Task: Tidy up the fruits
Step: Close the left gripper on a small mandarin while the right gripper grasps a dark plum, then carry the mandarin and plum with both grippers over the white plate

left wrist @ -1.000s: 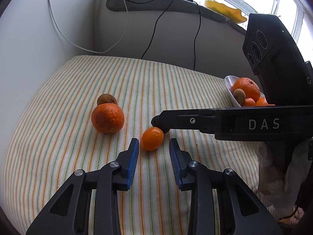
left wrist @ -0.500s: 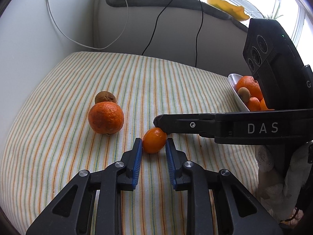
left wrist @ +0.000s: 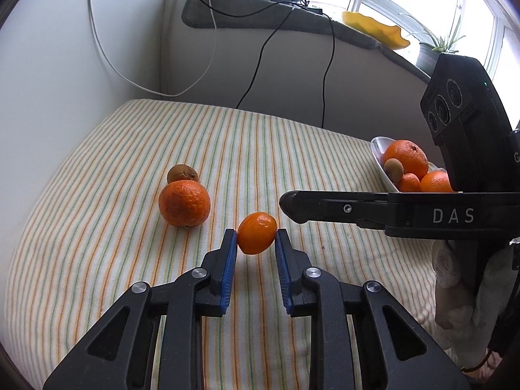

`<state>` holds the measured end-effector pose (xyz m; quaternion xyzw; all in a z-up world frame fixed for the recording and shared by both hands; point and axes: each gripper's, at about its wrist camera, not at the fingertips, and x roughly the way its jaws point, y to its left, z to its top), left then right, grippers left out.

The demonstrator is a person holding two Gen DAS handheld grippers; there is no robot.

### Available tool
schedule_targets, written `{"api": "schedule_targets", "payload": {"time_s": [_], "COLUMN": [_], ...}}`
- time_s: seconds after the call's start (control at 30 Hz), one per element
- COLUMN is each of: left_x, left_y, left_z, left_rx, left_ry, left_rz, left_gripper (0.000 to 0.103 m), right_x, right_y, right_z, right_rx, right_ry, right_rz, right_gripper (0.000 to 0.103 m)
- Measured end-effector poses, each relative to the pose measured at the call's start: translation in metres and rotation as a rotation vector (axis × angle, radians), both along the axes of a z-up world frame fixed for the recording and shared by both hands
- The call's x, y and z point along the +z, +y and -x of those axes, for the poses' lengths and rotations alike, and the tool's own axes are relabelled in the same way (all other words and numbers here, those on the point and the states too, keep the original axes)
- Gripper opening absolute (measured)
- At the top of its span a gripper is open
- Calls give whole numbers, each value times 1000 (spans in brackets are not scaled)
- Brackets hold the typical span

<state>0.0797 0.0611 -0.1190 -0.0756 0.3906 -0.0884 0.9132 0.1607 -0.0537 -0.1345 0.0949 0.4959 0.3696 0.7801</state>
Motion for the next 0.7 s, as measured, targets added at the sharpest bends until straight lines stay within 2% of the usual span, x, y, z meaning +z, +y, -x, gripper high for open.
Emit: {"api": "schedule_targets", "payload": {"time_s": [0.33,0.7], "left_x": [17,34], "left_y": [-13,-48], "left_z": [13,19], "left_rx": [-20,-88], "left_ry": [-42,-74], "left_rz": [32,38], "left_gripper": [22,22], "right_x": [28,59], "right_y": [-45,-102], "right_z": [25,48], "right_rx": [-41,-114], "right_ry": [-57,-124], "right_rz": [-28,-38], "right_gripper": [23,23]}}
